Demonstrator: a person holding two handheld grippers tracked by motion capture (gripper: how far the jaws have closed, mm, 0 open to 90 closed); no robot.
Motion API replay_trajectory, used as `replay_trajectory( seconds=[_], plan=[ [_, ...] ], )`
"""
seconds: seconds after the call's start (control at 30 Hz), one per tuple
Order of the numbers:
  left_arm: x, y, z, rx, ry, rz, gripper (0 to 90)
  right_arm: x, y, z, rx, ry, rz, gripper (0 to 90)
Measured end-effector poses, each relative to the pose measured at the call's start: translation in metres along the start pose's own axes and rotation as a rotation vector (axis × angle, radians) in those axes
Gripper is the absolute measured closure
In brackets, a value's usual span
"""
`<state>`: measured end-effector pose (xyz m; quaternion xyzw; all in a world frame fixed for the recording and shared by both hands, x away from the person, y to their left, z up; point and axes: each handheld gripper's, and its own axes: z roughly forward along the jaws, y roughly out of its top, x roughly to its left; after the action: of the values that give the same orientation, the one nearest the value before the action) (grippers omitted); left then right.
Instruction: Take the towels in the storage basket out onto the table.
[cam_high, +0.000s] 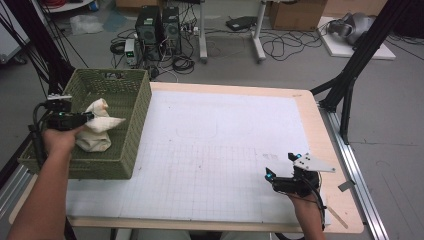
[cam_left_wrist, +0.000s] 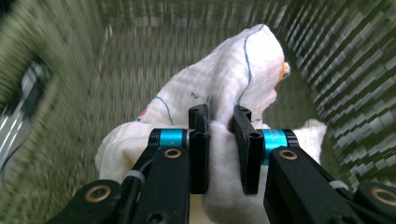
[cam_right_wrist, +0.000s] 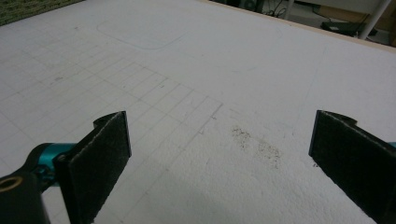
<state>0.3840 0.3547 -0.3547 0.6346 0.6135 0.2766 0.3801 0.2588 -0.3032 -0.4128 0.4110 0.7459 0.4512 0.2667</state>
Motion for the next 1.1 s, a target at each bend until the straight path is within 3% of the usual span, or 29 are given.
replay_trajectory(
  seconds=[0.2,0.63,0.8,0.97,1.1],
  plan=[
    [-0.001,0.014,-0.024,-0.153,-0.060,0.011,78.6,0.000,0.001,0.000,-0.004,0.000,-0.005,4.8],
    [-0.014,0.047,-0.066,-0.398,-0.151,0.078,78.7,0.001,0.001,0.001,-0.002,0.003,-0.001,4.8],
    [-0.022,0.058,-0.075,-0.427,-0.185,0.094,78.6,0.001,0.001,0.001,0.001,0.005,-0.004,4.8],
    [-0.030,0.068,-0.082,-0.470,-0.227,0.080,78.8,0.001,0.001,0.000,0.000,0.002,-0.004,4.8],
    [-0.042,0.074,-0.089,-0.503,-0.261,0.103,78.9,0.001,0.001,0.000,-0.006,0.004,-0.005,4.8]
  ],
)
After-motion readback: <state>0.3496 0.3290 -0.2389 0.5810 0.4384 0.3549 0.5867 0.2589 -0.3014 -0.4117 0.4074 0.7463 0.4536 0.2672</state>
